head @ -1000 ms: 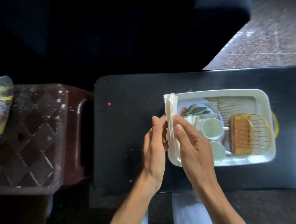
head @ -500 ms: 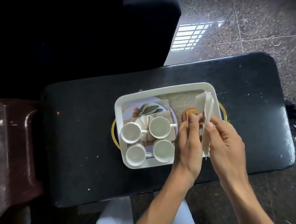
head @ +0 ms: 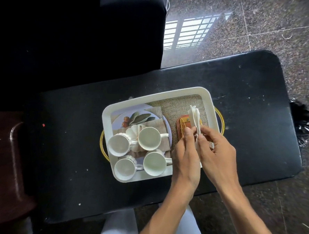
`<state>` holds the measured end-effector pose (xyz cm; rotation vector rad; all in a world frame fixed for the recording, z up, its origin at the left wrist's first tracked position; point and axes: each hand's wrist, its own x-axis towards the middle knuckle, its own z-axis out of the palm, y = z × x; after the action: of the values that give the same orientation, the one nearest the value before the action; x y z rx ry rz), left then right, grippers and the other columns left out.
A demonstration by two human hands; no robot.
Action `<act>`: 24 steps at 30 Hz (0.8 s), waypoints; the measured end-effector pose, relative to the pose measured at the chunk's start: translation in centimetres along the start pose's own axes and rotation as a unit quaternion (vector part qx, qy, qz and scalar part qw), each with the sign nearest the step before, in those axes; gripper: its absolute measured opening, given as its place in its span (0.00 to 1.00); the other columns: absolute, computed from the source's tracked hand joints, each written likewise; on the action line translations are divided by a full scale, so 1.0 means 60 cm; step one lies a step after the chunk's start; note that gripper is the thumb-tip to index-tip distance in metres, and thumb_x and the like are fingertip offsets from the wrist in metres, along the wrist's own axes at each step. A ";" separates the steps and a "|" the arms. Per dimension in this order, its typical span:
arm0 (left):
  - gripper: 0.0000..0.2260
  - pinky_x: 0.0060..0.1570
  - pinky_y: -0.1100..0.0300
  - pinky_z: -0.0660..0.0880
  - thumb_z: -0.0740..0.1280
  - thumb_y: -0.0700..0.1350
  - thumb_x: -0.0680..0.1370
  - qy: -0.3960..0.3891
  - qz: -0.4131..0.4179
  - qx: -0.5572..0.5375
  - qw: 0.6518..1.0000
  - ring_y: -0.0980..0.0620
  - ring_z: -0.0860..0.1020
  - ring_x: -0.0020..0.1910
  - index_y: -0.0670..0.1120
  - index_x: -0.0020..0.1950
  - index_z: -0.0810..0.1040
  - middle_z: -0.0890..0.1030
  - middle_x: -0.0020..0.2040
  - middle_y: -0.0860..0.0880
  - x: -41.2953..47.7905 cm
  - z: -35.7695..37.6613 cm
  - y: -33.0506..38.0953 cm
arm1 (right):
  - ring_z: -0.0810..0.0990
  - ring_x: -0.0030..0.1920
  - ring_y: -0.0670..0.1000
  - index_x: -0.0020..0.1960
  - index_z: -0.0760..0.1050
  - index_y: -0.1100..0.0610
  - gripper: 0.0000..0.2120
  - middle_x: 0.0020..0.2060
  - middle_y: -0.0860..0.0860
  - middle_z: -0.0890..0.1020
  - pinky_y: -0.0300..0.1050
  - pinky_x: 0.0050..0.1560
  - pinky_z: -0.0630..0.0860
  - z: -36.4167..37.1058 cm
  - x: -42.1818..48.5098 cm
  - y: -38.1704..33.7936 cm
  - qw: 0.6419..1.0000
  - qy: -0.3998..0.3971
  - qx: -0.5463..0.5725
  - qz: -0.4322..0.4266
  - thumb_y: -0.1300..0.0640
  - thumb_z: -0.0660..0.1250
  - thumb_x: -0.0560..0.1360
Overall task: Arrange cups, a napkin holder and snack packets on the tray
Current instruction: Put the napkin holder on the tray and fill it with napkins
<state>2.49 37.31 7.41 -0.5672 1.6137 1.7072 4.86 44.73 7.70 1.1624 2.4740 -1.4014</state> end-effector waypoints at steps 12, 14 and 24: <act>0.24 0.70 0.55 0.74 0.53 0.59 0.85 0.029 -0.031 -0.007 0.999 0.58 0.80 0.64 0.46 0.71 0.76 0.82 0.67 0.49 -0.003 -0.009 0.023 | 0.75 0.51 0.27 0.67 0.77 0.52 0.16 0.53 0.40 0.79 0.22 0.46 0.71 -0.006 0.005 0.002 0.999 -0.016 -0.049 0.000 0.60 0.63 0.81; 0.24 0.68 0.58 0.75 0.53 0.59 0.85 0.023 -0.033 -0.020 0.999 0.59 0.80 0.63 0.47 0.74 0.73 0.81 0.69 0.48 -0.003 -0.016 0.025 | 0.77 0.50 0.35 0.67 0.77 0.52 0.15 0.56 0.43 0.80 0.27 0.49 0.71 -0.007 0.005 -0.004 0.998 -0.020 -0.062 -0.007 0.59 0.63 0.81; 0.17 0.74 0.61 0.67 0.59 0.49 0.85 0.132 0.184 0.190 0.955 0.60 0.71 0.73 0.48 0.73 0.75 0.77 0.72 0.53 -0.008 -0.205 0.041 | 0.72 0.68 0.56 0.68 0.74 0.60 0.20 0.65 0.56 0.77 0.46 0.70 0.67 0.096 -0.035 -0.081 0.950 -0.086 -0.210 -0.213 0.59 0.68 0.77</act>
<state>-0.87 25.24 7.89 -0.3250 2.2914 1.5533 1.55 37.70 8.65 0.4232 2.7982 -0.9069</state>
